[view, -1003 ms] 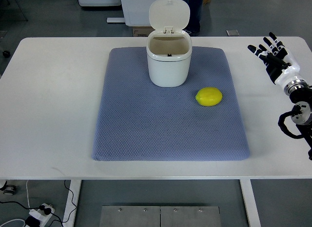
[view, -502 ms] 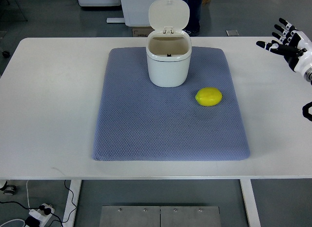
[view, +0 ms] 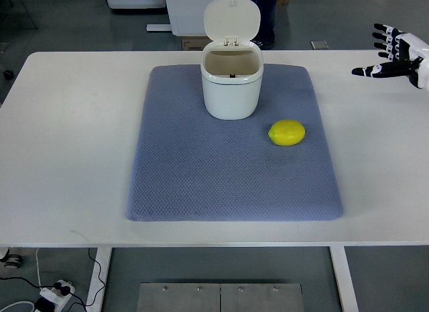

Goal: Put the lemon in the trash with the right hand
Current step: 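Raise the right hand and swing it over the mat toward the lemon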

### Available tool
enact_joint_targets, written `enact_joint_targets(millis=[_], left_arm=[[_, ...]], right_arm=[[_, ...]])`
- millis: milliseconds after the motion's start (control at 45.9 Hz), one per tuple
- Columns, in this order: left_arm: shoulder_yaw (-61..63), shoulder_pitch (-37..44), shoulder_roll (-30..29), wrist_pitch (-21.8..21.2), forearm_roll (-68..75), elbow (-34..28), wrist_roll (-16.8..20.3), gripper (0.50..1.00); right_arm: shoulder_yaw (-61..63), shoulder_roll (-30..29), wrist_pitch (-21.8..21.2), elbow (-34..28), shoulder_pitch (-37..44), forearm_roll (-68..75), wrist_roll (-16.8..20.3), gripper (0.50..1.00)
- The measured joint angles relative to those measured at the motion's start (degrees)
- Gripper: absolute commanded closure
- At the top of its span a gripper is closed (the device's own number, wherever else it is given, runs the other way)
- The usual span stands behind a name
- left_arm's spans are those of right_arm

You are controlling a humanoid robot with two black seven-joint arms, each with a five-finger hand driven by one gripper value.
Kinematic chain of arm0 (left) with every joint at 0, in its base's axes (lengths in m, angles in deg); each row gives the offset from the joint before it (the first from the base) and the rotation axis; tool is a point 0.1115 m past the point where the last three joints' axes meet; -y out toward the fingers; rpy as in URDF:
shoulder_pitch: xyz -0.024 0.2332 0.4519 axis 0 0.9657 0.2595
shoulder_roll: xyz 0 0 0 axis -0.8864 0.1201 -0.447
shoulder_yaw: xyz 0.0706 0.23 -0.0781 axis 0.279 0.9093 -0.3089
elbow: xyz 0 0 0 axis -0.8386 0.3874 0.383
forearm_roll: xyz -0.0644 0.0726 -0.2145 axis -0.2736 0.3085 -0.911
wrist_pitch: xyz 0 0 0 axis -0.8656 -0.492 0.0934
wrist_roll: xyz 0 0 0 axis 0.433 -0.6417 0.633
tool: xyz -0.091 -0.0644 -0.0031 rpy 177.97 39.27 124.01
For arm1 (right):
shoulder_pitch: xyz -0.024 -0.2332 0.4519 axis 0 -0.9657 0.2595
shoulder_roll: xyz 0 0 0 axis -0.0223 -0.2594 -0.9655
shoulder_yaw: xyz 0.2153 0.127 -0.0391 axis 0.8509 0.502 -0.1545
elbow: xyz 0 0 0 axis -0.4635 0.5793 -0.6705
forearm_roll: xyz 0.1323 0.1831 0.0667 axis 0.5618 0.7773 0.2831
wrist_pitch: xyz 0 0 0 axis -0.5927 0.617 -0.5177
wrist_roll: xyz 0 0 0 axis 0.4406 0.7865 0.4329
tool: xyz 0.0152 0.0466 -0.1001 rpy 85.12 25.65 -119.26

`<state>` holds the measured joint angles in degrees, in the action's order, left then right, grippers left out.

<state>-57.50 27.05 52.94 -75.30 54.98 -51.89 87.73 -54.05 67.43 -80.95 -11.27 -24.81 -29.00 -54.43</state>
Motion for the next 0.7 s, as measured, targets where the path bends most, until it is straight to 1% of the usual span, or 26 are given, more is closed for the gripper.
enact_joint_targets(millis=[218,305,458,589,698], left_arm=[[0.0,0.0,0.0,0.0,0.0,-0.01,0.0,0.5],[0.0,0.0,0.0,0.0,-0.01,0.0,0.0,0.5],[0.0,0.0,0.0,0.0,-0.01,0.0,0.0,0.5],[0.0,0.0,0.0,0.0,-0.02,0.01,0.0,0.5],[0.0,-0.01,0.0,0.0,-0.01,0.0,0.0,0.5]], right_arm=[[-3.04,0.95,-0.81,0.03,1.78,0.0,0.21,0.5],[-5.55,1.07,-2.05,0.02,3.55,0.0,0.11,0.5],[-12.27,1.11,-2.29,-0.21,7.72,0.0,0.07,0.5],[-18.05,1.98,-2.3,-1.89,11.53,-0.07,0.07,0.5],[-23.43,2.69,-2.27,-4.52,15.61,-0.21,0.02,0.5]])
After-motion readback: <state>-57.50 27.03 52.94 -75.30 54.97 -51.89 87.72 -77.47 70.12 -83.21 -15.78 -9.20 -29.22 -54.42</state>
